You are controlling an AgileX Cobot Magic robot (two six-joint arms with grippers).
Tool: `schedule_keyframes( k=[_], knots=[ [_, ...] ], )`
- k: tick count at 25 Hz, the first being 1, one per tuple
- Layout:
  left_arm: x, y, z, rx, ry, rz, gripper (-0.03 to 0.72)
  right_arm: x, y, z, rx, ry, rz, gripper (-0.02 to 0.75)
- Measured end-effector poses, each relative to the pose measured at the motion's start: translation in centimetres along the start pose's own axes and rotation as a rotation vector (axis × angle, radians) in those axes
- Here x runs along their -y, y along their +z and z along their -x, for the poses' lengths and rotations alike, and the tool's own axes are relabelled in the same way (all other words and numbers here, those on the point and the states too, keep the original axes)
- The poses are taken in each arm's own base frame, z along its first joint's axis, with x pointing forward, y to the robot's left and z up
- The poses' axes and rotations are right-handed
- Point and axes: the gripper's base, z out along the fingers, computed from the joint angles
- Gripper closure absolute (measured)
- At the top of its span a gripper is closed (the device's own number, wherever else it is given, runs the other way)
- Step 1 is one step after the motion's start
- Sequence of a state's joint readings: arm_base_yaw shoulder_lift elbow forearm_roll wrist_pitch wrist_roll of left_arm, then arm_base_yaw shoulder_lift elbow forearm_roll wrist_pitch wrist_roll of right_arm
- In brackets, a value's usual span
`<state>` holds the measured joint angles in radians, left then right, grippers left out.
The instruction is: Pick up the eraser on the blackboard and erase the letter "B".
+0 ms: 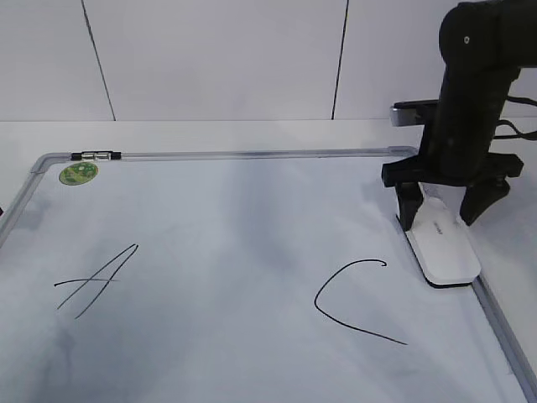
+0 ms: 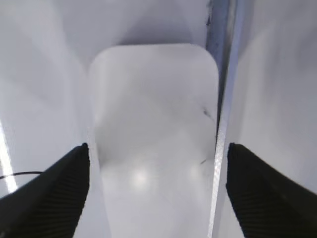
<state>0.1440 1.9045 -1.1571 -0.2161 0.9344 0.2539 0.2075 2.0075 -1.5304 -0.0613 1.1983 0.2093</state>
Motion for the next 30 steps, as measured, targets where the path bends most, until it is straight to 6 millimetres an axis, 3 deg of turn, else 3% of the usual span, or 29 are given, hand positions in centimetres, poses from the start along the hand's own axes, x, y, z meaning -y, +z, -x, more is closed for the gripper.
schedule_keyframes(
  k=[14,24,30],
  knots=[
    [0.0,0.0,-0.1,-0.006,0.0,-0.001,0.655,0.1,-2.6,0.6,0.074,-0.001,0.006,0.141],
    [0.0,0.0,-0.1,-0.006,-0.007,-0.002,0.643,0.7,-7.8,-1.1,0.199,0.003,0.038,0.148],
    [0.0,0.0,0.0,-0.005,-0.014,0.001,0.557,0.9,-9.8,-2.0,0.248,0.005,0.047,0.148]
  ],
)
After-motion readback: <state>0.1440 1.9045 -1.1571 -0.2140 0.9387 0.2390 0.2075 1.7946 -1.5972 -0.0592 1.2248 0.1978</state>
